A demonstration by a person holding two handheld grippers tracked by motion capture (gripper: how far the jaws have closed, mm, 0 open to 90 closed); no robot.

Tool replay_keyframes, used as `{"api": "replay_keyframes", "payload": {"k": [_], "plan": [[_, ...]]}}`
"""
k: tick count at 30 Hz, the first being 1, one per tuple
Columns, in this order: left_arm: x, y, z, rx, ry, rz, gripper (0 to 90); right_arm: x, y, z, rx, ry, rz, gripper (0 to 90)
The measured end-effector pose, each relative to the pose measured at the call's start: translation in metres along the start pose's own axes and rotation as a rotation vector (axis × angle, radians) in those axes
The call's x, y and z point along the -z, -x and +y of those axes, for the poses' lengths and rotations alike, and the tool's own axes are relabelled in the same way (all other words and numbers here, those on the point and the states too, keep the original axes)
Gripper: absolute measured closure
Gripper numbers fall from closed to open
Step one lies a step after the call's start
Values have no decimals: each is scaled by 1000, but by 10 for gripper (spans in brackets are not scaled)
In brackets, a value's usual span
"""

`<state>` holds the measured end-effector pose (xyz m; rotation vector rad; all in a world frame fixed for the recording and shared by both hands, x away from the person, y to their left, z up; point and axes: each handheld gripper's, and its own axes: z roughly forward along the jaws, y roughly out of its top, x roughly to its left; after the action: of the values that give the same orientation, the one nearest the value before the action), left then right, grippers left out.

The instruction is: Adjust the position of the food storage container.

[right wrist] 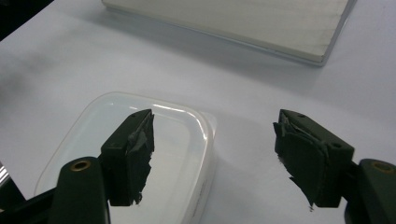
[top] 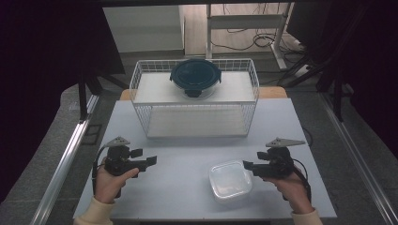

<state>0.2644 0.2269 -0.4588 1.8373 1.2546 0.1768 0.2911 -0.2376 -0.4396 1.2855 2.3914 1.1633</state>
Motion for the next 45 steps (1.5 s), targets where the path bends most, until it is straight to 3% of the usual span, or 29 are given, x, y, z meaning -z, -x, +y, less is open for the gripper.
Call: {"api": "replay_keyframes", "payload": {"k": [7, 10, 14, 21, 26, 37, 45], "plan": [[-5, -2, 0, 13, -13, -1, 250, -1, 5, -2, -17, -16, 1, 300], [-7, 0, -2, 4, -22, 4, 250, 0, 8, -5, -33, -28, 25, 312], [-7, 0, -3, 5, -21, 6, 247, 5, 8, -12, -35, -48, -4, 315], [-14, 0, -4, 9, -43, -2, 245, 14, 11, -26, -48, -71, -9, 349], [-13, 0, -5, 11, -40, 2, 245, 21, 9, -33, -30, -95, -9, 443], [-14, -3, -7, 22, -45, 9, 246, 18, 3, -54, 43, -229, 15, 744], [-15, -2, -7, 14, -49, 11, 247, 8, -12, -62, 106, -305, 82, 882]]}}
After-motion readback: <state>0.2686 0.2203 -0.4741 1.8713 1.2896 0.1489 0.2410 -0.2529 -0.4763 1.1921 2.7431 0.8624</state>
